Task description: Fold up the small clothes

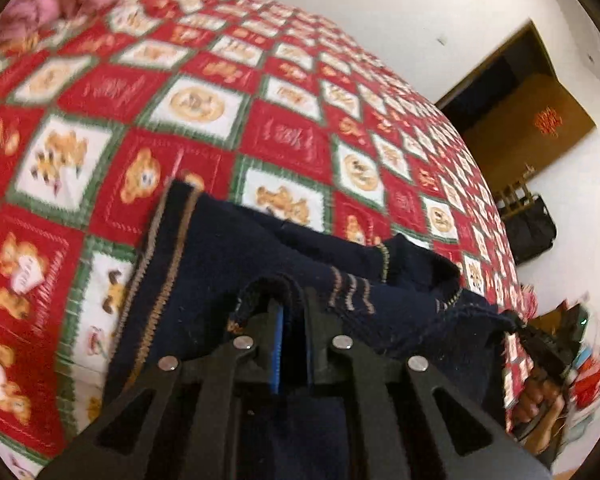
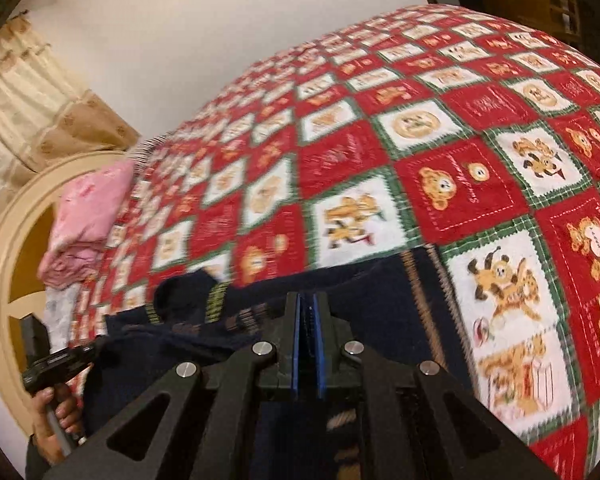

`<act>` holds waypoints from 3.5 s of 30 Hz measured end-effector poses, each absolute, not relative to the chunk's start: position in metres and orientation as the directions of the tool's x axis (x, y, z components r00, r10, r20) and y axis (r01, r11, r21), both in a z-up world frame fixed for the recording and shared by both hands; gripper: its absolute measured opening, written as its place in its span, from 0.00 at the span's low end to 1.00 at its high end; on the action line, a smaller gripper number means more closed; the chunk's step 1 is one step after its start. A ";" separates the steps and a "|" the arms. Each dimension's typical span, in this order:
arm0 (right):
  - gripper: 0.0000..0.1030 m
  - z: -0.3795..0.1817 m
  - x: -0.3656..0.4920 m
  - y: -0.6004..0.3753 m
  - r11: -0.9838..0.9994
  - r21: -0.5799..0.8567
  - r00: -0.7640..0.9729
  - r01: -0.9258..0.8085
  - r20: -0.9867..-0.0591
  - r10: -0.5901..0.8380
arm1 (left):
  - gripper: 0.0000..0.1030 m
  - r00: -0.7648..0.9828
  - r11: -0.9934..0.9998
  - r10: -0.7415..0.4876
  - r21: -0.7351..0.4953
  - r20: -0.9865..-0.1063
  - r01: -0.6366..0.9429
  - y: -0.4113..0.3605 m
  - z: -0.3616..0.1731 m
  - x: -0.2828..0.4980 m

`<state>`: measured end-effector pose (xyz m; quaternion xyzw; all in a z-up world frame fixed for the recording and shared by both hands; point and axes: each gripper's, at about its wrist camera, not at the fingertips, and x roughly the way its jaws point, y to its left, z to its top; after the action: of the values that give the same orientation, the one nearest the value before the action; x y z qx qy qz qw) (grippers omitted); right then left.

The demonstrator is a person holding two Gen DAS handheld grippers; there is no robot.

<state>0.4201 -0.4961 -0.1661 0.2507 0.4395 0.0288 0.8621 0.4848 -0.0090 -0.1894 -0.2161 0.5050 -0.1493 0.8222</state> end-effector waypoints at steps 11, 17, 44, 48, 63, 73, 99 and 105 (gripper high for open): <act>0.49 -0.153 0.381 -0.513 0.884 0.423 0.642 0.199 -0.738 0.208 | 0.62 0.589 0.875 -0.415 -0.482 -0.693 0.049 0.027 -0.145 0.446; 0.49 -0.140 0.328 -0.495 0.905 0.401 0.627 0.140 -0.743 0.232 | 0.62 0.566 0.912 -0.350 -0.410 -0.746 0.022 0.035 -0.150 0.417; 0.14 -0.172 0.211 -0.470 0.982 0.163 0.460 0.099 -0.882 0.100 | 0.66 0.534 0.956 -0.283 -0.277 -0.797 0.095 0.032 -0.210 0.318; 0.17 -0.142 0.206 -0.452 0.983 0.146 0.555 0.108 -0.830 0.062 | 0.66 0.534 0.955 -0.279 -0.287 -0.798 0.070 0.034 -0.207 0.315; 0.46 -0.153 0.230 -0.356 0.996 0.003 0.519 -0.087 -0.853 0.048 | 0.72 0.562 0.964 -0.258 -0.252 -0.786 0.090 0.028 -0.213 0.310; 0.46 -0.169 0.225 -0.375 0.999 -0.047 0.459 -0.022 -0.888 -0.032 | 0.77 0.565 0.963 -0.266 -0.238 -0.781 0.125 0.024 -0.215 0.309; 0.46 -0.157 0.237 -0.210 0.950 -0.038 0.519 -0.311 -0.844 0.136 | 0.79 0.617 0.941 -0.321 -0.315 -0.718 0.122 0.077 -0.207 0.271; 0.46 -0.124 0.249 -0.129 0.892 -0.030 0.573 -0.451 -0.776 0.263 | 0.79 0.667 0.912 -0.260 -0.404 -0.698 -0.067 0.114 -0.204 0.288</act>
<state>0.2493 -0.1293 -0.1242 -0.1130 0.4152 0.2031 0.8795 0.2883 0.1142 -0.2042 -0.2024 0.4041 -0.0544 0.8904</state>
